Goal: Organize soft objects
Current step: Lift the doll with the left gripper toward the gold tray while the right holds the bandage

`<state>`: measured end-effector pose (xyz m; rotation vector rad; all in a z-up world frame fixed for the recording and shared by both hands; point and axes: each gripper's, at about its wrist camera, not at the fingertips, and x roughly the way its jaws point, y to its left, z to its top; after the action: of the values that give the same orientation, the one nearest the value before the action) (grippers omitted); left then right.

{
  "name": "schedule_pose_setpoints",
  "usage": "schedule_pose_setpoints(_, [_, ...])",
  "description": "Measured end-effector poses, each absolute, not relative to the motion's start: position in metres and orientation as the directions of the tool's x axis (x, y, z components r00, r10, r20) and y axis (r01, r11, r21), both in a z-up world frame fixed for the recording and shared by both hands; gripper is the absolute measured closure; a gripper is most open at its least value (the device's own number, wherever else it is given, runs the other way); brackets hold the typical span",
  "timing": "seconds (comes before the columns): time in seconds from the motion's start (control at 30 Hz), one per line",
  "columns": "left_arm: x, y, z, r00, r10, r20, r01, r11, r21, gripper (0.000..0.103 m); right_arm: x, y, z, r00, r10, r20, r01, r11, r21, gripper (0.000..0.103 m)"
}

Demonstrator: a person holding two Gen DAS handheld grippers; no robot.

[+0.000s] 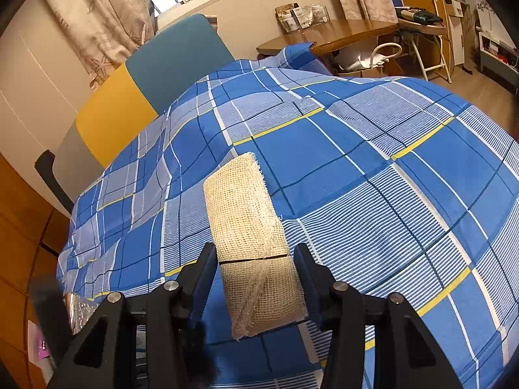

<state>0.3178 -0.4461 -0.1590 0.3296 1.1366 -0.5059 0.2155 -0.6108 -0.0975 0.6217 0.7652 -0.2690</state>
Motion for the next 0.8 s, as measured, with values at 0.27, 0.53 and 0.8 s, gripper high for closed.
schedule_pose_setpoints(0.27, [0.309,-0.438,-0.146,0.342,-0.298,-0.891,0.542,0.837,-0.072,0.074,0.216,-0.612,-0.098,0.699,-0.004,-0.715,0.444,0.787,0.429,0.054])
schedule_pose_setpoints(0.53, [0.273,-0.399,-0.077,0.427,-0.459,-0.779,0.544,0.819,-0.185,0.074,0.215,-0.612,-0.101,0.686,-0.026,-0.727,0.459,0.791,0.404,0.054])
schedule_pose_setpoints(0.8, [0.225,-0.342,-0.003,0.478,-0.563,-0.674,0.582,0.778,-0.237,0.074,0.215,-0.606,-0.106,0.668,-0.045,-0.743,0.456,0.814,0.36,0.054])
